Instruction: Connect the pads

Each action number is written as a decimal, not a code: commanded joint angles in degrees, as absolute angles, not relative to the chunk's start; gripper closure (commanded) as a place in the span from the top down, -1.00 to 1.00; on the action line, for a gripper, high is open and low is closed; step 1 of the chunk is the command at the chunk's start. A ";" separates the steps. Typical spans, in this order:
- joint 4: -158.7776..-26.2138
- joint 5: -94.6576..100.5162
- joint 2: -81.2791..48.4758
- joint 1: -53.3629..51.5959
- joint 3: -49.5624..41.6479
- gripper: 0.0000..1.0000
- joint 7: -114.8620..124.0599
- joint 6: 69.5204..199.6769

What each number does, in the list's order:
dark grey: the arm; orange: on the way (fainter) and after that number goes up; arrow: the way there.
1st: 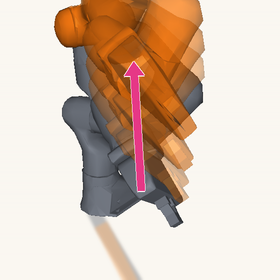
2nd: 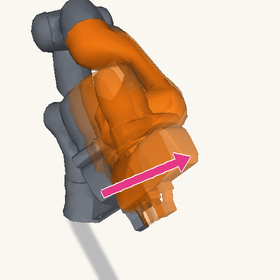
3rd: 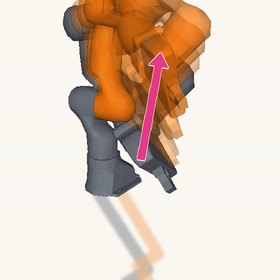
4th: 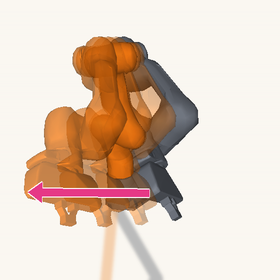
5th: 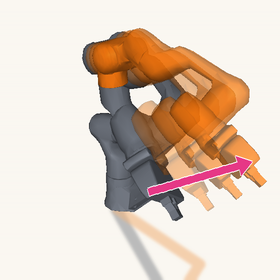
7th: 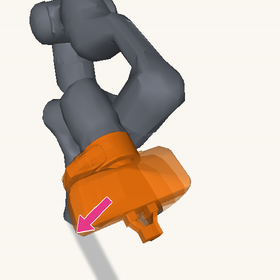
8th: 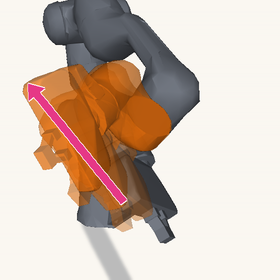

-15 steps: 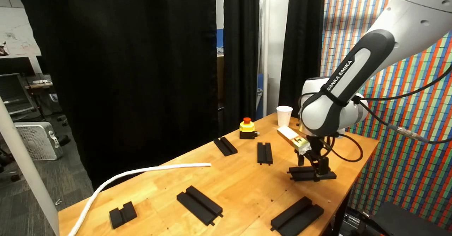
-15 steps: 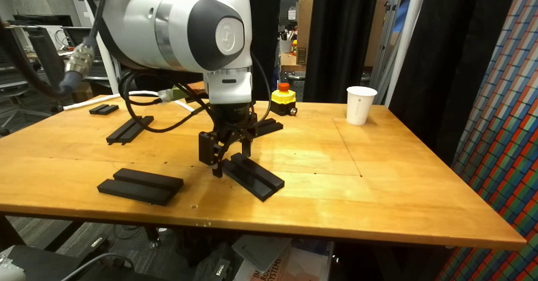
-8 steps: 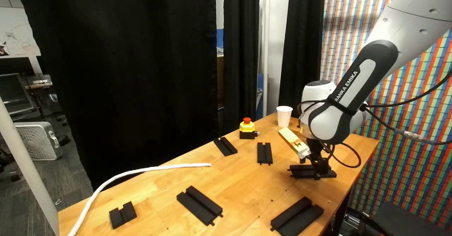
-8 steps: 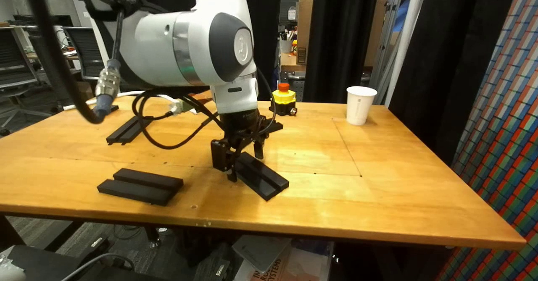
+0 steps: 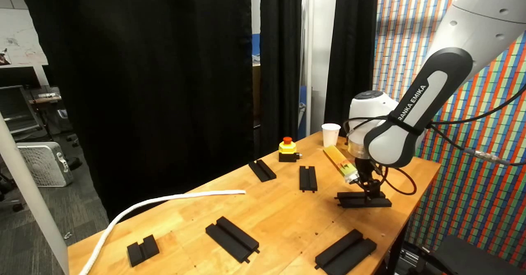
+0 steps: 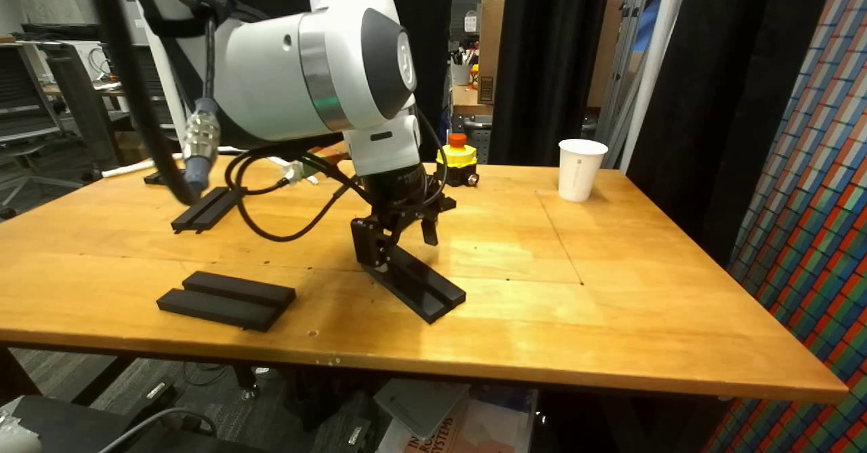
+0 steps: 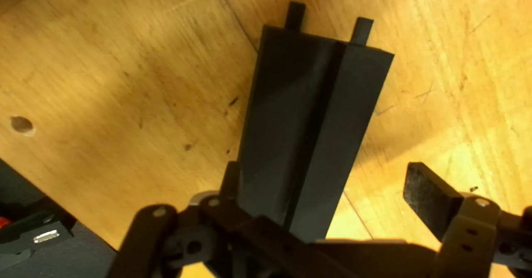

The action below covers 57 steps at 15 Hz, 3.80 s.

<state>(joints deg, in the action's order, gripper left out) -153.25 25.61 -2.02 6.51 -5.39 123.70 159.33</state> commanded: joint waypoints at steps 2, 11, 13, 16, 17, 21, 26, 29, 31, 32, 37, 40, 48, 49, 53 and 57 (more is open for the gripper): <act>-153.47 24.83 -2.61 5.97 -6.58 1.00 123.39 163.59; -156.19 -4.39 -2.89 5.47 -3.25 1.00 102.24 171.53; -155.86 -12.10 -1.63 5.37 -1.90 1.00 96.10 169.56; -155.28 -14.64 0.61 4.92 -2.63 1.00 92.46 165.99; -155.18 -13.96 1.33 4.92 -3.04 1.00 92.20 165.02; -153.80 -15.12 3.41 4.95 -3.15 1.00 91.61 158.46; -151.39 -24.45 3.06 4.67 -3.59 1.00 82.91 153.02; -150.59 -28.35 1.25 4.82 -3.70 1.00 79.47 152.83; -150.46 -30.20 0.08 4.91 -3.78 1.00 78.18 153.00; -150.40 -31.25 -0.78 4.92 -3.77 1.00 77.38 153.26; -150.09 -33.55 -3.09 5.06 -3.58 1.00 75.35 153.55; -149.60 -32.84 -4.20 5.08 -3.66 1.00 75.94 153.63; -148.47 -27.91 -6.90 4.77 -4.62 1.00 79.68 153.26; -148.23 -26.03 -7.37 4.58 -5.00 1.00 81.15 153.14; -147.64 -17.85 -7.88 3.76 -6.27 1.00 88.25 152.41; -146.40 -12.70 -8.41 3.54 -6.60 1.00 92.97 151.09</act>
